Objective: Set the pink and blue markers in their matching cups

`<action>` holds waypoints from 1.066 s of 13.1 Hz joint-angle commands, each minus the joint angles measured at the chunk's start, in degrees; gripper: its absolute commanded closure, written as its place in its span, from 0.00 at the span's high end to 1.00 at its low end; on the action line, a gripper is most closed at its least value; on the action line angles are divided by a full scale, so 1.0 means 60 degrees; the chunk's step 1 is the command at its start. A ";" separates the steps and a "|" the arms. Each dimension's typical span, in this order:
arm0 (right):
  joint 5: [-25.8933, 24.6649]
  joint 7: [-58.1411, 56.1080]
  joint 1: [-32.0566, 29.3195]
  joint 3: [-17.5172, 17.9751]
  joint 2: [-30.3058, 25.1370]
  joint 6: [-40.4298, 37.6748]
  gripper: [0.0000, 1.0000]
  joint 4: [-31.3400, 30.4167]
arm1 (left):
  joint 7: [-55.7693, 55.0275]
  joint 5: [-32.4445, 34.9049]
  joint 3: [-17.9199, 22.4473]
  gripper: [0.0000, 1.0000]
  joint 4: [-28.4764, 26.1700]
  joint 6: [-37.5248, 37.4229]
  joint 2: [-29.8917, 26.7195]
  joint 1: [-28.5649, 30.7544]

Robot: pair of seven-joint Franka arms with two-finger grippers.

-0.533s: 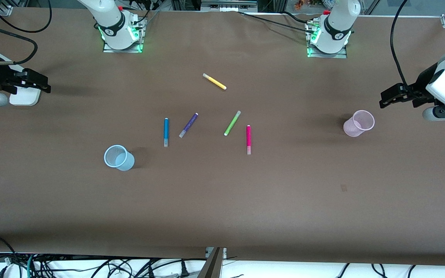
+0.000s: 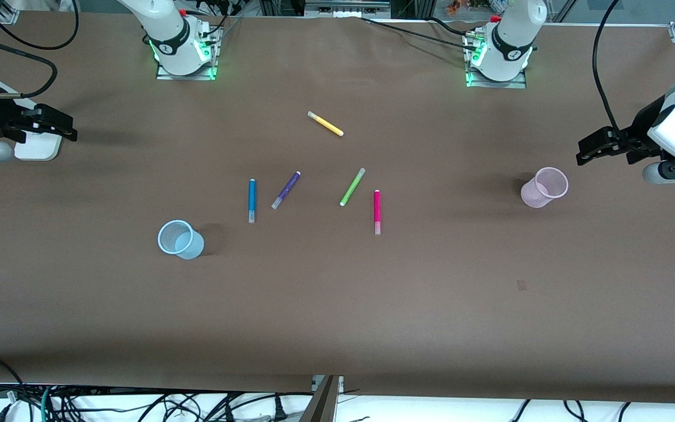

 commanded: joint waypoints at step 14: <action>-0.0028 0.0111 -0.0032 0.0043 0.0127 -0.0137 1.00 0.0312 | 0.0153 -0.0399 -0.0032 1.00 0.0493 -0.0088 0.0483 0.0089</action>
